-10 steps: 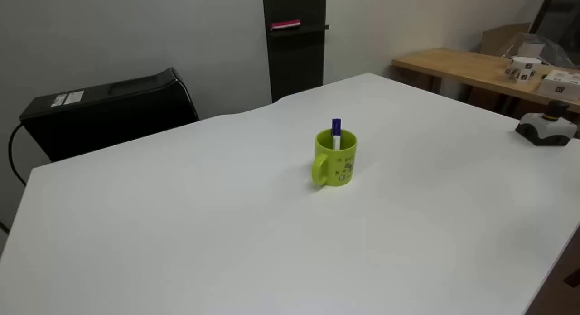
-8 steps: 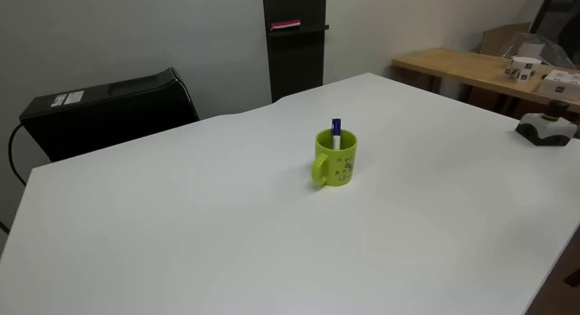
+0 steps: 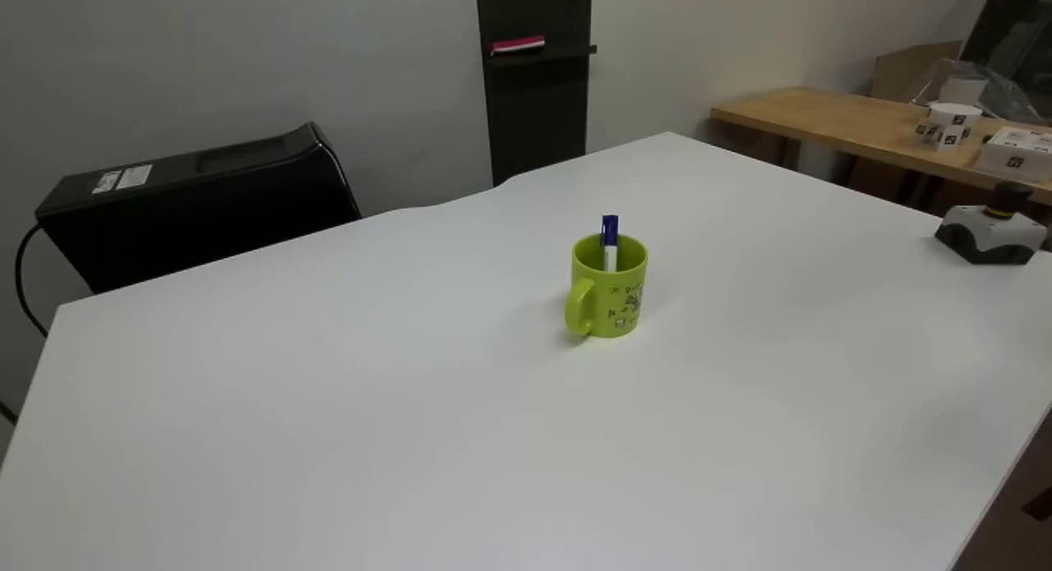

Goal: Put the marker on the table

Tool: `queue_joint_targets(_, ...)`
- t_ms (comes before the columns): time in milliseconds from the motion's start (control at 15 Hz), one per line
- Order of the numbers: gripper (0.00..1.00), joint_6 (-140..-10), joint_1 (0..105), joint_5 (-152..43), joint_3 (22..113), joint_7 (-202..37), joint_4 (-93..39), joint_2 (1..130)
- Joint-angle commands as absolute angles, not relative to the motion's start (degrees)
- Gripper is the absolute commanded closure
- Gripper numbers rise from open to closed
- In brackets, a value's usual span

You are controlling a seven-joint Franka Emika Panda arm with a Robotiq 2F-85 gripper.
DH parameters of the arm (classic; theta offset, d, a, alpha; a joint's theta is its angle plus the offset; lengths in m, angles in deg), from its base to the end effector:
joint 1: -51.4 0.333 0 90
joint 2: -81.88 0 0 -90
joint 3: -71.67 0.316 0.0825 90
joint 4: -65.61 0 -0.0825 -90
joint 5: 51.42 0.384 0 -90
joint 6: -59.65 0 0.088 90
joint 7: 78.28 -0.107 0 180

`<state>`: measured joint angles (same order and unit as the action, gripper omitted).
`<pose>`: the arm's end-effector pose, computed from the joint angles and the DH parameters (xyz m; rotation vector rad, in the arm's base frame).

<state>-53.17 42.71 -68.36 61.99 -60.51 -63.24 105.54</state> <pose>0.4136 -0.1653 0.5388 2.8955 0.1399 0.0867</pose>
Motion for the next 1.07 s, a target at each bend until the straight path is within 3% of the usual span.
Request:
queue_joint_targets(0,0.0,-52.94,43.09,-68.47,61.68,-60.59,-63.07,105.53)
queue_joint_targets(333,0.0,-52.94,43.09,-68.47,61.68,-60.59,-63.07,105.53)
queue_joint_targets(1000,0.0,-57.47,45.39,-65.95,64.43,-65.8,-56.73,90.46)
